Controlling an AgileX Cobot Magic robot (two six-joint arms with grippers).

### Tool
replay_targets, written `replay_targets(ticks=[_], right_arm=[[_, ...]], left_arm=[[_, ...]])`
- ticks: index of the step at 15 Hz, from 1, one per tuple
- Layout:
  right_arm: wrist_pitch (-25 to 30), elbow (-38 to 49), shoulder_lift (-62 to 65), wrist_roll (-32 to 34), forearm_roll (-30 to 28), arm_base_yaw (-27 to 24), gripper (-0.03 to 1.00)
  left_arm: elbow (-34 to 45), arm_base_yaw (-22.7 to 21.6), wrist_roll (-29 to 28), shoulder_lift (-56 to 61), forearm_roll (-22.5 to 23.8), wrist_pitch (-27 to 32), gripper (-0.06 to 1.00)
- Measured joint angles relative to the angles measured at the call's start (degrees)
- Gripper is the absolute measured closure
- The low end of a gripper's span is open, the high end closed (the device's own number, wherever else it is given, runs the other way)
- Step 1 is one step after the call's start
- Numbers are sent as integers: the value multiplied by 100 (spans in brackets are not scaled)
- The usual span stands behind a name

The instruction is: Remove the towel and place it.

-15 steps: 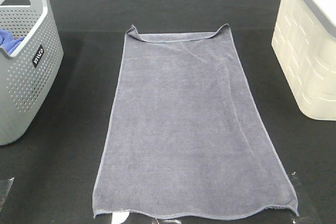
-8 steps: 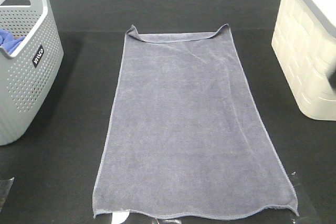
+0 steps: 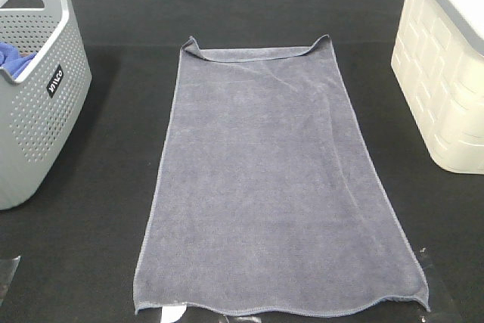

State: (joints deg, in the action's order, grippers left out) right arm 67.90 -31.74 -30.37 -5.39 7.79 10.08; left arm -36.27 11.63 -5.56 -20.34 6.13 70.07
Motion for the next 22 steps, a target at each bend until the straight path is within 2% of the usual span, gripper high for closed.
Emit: replay_targets(ticks=[2, 5, 8, 10, 22], right_arm=[[-223, 69, 819, -344, -6, 0, 10], [-527, 218, 1662, -550, 11, 0, 10], [-653, 275, 1942, -556, 17, 0, 10], [-653, 275, 1960, -556, 34, 0, 10], [-653, 275, 1982, -556, 52, 0, 10]], left_arm=[[418, 0, 435, 619, -46, -183, 28], [636, 0, 1060, 825, -447, -911, 28], [693, 0, 1473, 825, -785, -974, 28], [693, 0, 1547, 825, -905, -974, 28], [693, -11, 1570, 825, -911, -974, 28]])
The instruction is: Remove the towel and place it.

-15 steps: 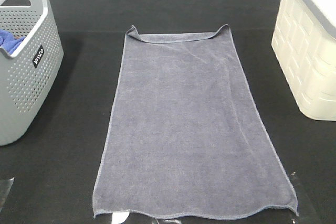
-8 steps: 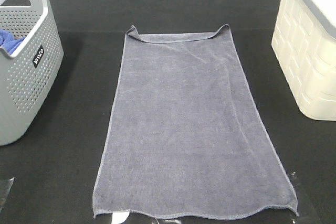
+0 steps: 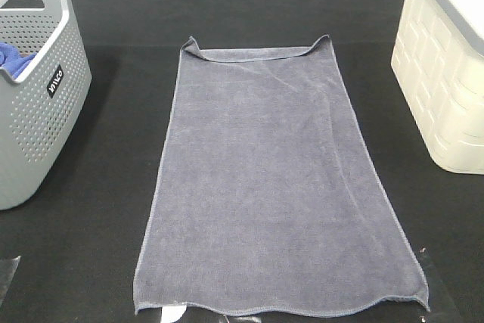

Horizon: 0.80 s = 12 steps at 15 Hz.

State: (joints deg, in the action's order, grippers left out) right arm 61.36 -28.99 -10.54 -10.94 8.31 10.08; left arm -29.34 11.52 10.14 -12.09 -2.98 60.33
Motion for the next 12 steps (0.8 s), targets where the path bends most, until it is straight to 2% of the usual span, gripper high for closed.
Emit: replay_targets(ticks=[2, 7, 10, 12], right_arm=[[-6, 0, 132, 0, 0, -69, 10], [-11, 0, 888, 0, 0, -894, 10], [-17, 0, 1077, 0, 6, -928, 10], [-17, 0, 1077, 0, 6, -928, 10]], left_arm=[[0, -269, 0, 17, 0, 0, 28], [0, -1346, 0, 447, 0, -11, 28], [0, -1478, 0, 1192, 0, -11, 28], [0, -1478, 0, 1226, 0, -11, 28]])
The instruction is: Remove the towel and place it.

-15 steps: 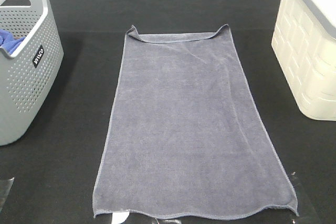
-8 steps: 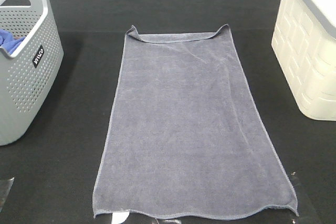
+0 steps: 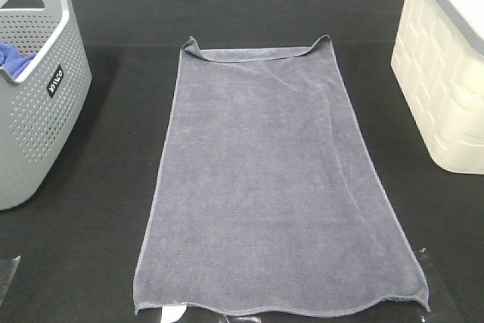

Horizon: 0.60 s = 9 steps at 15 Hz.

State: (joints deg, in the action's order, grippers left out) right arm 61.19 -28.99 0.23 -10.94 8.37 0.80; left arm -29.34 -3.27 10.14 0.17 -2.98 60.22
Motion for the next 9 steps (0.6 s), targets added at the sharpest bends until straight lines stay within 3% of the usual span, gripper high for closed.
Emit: replay_targets(ticks=[9], right_arm=[[0, 0, 0, 0, 0, 0, 10]], left_arm=[[0, 0, 0, 0, 0, 0, 28]])
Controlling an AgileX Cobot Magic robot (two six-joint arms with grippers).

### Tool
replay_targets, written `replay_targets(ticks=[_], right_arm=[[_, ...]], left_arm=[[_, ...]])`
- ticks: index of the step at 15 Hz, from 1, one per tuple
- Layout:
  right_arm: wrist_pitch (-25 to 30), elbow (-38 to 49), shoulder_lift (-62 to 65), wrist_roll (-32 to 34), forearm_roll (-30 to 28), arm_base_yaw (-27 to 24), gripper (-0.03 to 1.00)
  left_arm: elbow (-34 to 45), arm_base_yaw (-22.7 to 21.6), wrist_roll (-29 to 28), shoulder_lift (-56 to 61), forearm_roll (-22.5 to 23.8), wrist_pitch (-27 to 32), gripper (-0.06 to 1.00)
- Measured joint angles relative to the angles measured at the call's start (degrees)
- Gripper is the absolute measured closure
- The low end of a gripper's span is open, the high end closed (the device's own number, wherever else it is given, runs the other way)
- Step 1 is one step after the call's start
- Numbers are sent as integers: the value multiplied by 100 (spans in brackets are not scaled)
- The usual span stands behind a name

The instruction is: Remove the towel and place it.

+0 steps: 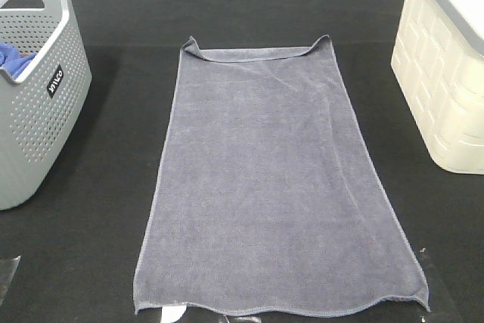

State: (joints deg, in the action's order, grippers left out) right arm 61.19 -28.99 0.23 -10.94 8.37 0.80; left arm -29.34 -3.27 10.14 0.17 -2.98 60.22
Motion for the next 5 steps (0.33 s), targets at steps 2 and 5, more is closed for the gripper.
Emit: replay_targets(ticks=[2, 5], right_arm=[[0, 0, 0, 0, 0, 0, 10], [0, 17, 0, 0, 0, 0, 10]], left_arm=[[0, 0, 0, 0, 0, 0, 28], [0, 0, 0, 0, 0, 0, 28]])
